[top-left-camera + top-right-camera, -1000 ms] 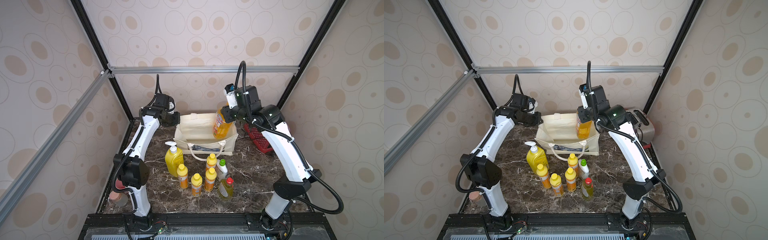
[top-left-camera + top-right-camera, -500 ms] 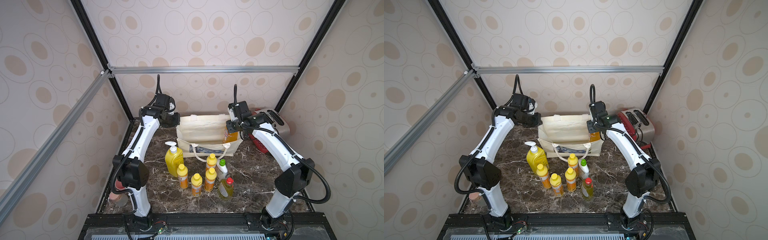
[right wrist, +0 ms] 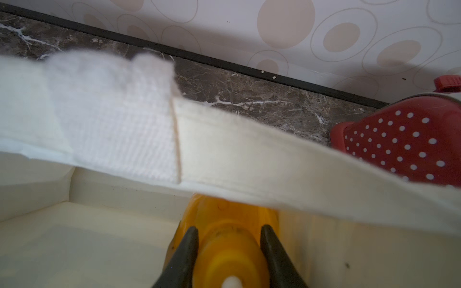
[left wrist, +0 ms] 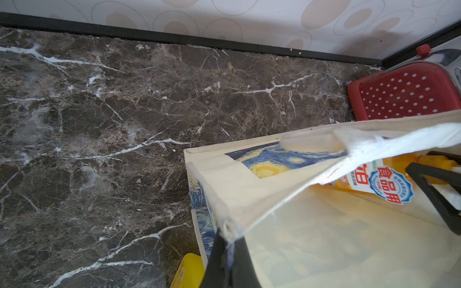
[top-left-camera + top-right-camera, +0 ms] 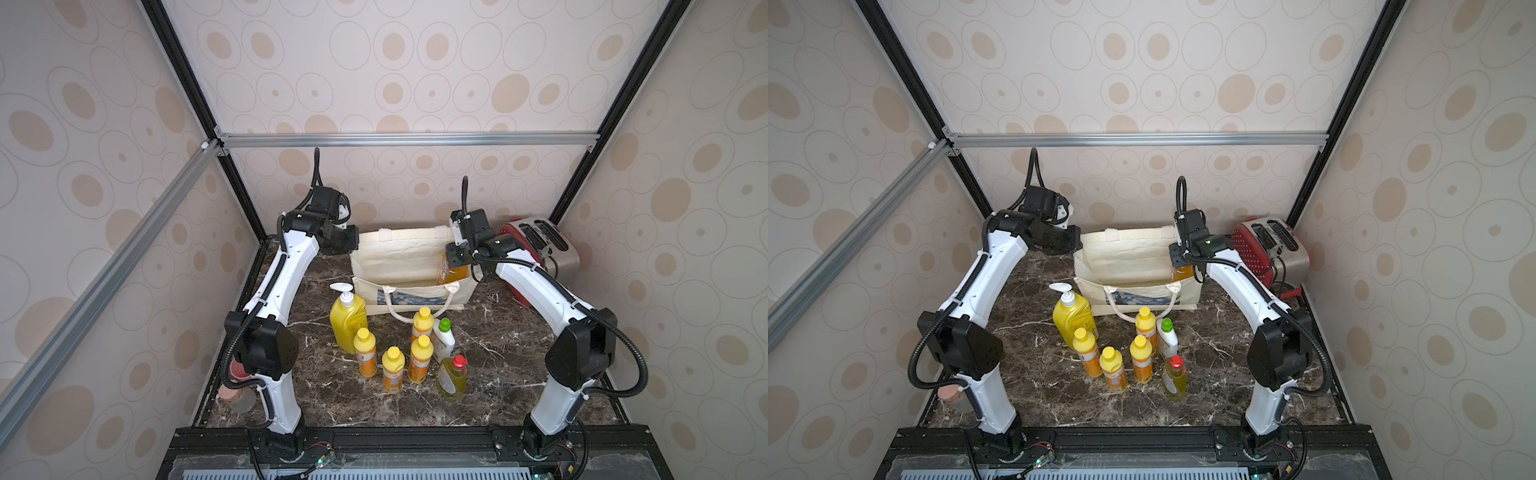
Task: Pack dish soap into the shopping bag
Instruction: Place the bottle of dish soap in the shopping bag.
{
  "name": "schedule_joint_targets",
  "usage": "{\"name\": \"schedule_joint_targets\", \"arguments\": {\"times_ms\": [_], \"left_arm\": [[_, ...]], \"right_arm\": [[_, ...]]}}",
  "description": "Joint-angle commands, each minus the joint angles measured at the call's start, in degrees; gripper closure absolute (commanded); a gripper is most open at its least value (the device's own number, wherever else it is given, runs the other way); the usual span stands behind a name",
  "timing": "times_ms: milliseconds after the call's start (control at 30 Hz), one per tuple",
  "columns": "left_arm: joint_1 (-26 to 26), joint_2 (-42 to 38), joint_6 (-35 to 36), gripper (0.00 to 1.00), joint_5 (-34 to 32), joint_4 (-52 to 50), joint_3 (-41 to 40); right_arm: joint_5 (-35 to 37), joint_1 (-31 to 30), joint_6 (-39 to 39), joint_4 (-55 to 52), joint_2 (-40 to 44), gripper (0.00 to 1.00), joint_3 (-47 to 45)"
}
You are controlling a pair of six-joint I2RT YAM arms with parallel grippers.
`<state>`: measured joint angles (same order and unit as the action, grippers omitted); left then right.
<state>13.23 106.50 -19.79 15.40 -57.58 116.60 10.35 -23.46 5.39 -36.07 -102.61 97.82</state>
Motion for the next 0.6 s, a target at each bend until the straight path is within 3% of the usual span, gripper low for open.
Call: {"name": "schedule_joint_targets", "arguments": {"times_ms": [0,67,333,567], "left_arm": [[-0.17,-0.3,1.23,1.0,-0.47,-1.56,1.54],[-0.19,-0.13,1.09,0.99,-0.13,-1.47,1.53],[-0.22,-1.51,0.8,0.63,1.94,0.33,-0.25],[-0.2,-3.46,1.07,0.46,1.88,0.54,-1.97]], "right_arm": [[4.1,0.61,0.09,4.47,-0.66,0.99,-0.09],[4.32,0.6,-0.04,3.41,-1.53,0.94,0.51],[1.94,0.61,0.94,1.29,-2.42,0.61,0.73],[-2.89,0.61,1.85,-3.73,-0.56,0.35,6.51]]}}
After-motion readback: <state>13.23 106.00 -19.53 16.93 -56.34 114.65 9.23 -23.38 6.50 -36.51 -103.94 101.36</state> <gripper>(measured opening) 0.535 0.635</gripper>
